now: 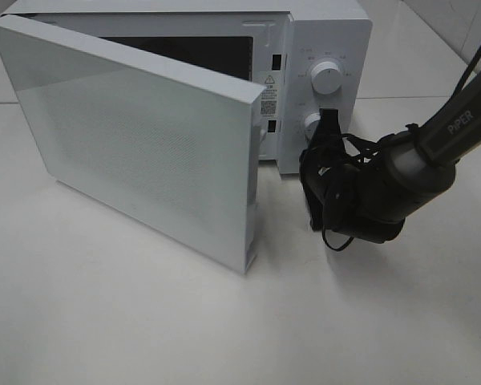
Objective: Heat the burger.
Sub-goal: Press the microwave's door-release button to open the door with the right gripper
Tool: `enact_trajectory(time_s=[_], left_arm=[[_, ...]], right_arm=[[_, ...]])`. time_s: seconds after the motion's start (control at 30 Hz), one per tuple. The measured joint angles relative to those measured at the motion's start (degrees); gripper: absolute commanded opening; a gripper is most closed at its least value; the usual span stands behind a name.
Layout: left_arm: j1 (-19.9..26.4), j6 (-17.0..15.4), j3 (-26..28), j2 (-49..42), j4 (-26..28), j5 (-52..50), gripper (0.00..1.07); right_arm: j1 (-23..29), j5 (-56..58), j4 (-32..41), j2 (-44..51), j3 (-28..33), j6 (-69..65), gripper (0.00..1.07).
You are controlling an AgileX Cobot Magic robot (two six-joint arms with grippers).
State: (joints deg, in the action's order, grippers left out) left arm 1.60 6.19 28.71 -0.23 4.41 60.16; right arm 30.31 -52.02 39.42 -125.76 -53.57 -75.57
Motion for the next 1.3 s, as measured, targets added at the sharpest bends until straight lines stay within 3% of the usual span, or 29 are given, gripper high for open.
enact_trajectory(time_s=[0.67, 1.3], left_arm=[[0.00, 0.00, 0.00, 0.00, 0.00, 0.00, 0.98], [0.00, 0.00, 0.00, 0.00, 0.00, 0.00, 0.98]], right_arm=[[-0.06, 4.07, 0.29, 1.26, -0.17, 0.63, 0.00], [2.35, 0.46, -0.80, 3.90, 4.81, -3.67, 0.00]])
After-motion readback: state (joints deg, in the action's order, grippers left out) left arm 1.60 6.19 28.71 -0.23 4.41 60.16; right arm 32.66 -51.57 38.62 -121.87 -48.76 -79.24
